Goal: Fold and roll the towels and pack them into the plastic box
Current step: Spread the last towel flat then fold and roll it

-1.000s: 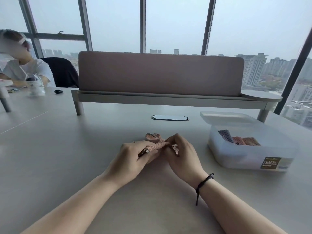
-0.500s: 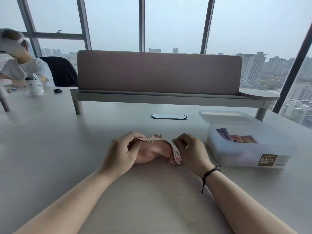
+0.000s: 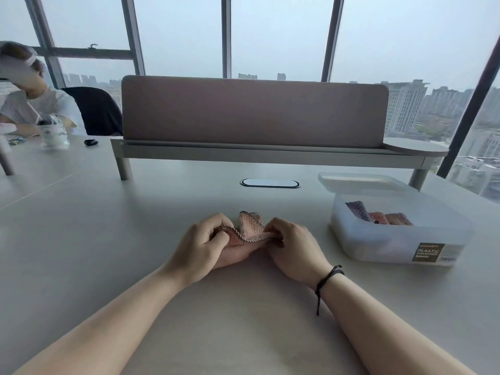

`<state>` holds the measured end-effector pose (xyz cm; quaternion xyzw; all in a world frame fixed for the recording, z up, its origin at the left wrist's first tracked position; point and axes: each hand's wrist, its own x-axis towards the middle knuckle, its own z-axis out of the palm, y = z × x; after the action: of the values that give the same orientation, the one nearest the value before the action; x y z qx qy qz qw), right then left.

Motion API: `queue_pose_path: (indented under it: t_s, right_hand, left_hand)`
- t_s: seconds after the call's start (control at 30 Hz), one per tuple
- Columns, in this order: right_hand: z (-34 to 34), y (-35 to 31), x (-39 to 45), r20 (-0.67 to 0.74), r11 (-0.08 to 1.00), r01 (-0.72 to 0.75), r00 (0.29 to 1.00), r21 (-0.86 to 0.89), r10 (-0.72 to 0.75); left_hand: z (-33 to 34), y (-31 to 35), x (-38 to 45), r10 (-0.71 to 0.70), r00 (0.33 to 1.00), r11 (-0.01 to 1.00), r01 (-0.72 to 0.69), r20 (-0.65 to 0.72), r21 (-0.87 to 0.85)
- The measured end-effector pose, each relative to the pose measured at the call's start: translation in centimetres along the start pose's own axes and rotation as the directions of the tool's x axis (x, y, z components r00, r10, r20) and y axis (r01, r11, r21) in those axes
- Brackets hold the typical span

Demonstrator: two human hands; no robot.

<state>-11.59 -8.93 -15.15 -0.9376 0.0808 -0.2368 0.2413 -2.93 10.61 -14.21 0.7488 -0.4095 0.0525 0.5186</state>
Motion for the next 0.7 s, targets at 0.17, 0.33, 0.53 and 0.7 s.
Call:
queue_pose_path:
  t_s: [0.17, 0.33, 0.53, 0.7]
  right_hand:
    - [-1.2, 1.5, 0.7, -0.072, 0.981, -0.174, 0.981, 0.090, 0.181]
    - [-3.2, 1.6, 1.1, -0.134, 0.922, -0.240, 0.948, 0.304, 0.290]
    - [-7.1, 2.7, 0.1, 0.384, 0.135, -0.359, 0.852, 0.923, -0.355]
    - [-7.9, 3.1, 0.5, 0.334, 0.068, -0.331, 0.881, 0.941, -0.336]
  left_hand:
    - [-0.6, -0.8, 0.5, 0.025, 0.996, 0.998, -0.029, -0.084, -0.053]
    - [-1.4, -0.9, 1.2, -0.224, 0.965, 0.898, 0.150, -0.134, -0.414]
    - [-4.5, -0.7, 0.4, 0.017, 0.863, 0.168, 0.495, 0.505, -0.852]
    - [-5.0, -1.0, 0.6, 0.056, 0.871, 0.253, 0.460, 0.487, -0.851]
